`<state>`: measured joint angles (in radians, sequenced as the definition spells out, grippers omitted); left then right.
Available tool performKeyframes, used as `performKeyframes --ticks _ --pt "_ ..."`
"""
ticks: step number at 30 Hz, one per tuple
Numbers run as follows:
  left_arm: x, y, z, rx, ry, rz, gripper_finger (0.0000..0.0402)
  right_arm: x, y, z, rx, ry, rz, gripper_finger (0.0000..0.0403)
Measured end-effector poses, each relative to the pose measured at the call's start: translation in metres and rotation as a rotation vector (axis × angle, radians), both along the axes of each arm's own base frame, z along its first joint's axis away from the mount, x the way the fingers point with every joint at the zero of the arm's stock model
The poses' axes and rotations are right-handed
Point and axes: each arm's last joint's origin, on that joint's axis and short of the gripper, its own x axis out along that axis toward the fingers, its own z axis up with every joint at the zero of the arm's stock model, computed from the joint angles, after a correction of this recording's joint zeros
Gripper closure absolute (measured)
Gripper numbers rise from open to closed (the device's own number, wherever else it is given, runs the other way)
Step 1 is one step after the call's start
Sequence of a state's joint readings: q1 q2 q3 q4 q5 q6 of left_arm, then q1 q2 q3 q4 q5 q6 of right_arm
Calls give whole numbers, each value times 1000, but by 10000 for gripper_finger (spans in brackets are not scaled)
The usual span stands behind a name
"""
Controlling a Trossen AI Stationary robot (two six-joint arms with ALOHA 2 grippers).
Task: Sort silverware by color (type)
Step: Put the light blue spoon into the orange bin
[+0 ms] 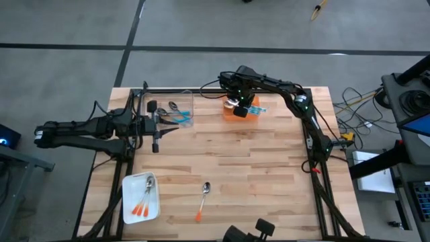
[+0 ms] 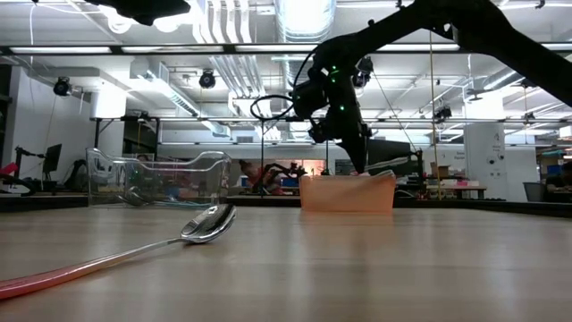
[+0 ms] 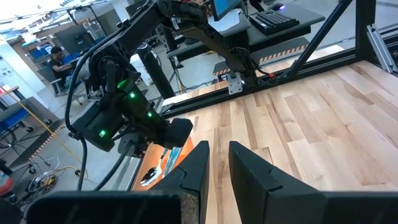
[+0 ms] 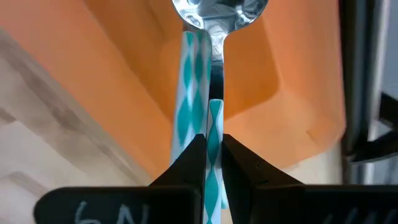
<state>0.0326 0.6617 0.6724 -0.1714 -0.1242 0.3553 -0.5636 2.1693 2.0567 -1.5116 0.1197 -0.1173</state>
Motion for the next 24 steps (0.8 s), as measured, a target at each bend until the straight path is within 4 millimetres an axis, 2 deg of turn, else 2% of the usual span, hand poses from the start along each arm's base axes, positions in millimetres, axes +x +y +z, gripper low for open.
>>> performKeyframes --ticks 12,17,24 --pt "0 0 0 0 0 0 358 5 -3 -16 27 17 -7 380" --pt "0 0 0 0 0 0 358 5 -3 -17 25 15 -9 377" --pt "0 0 0 0 0 0 358 6 -3 -17 15 6 -29 327"
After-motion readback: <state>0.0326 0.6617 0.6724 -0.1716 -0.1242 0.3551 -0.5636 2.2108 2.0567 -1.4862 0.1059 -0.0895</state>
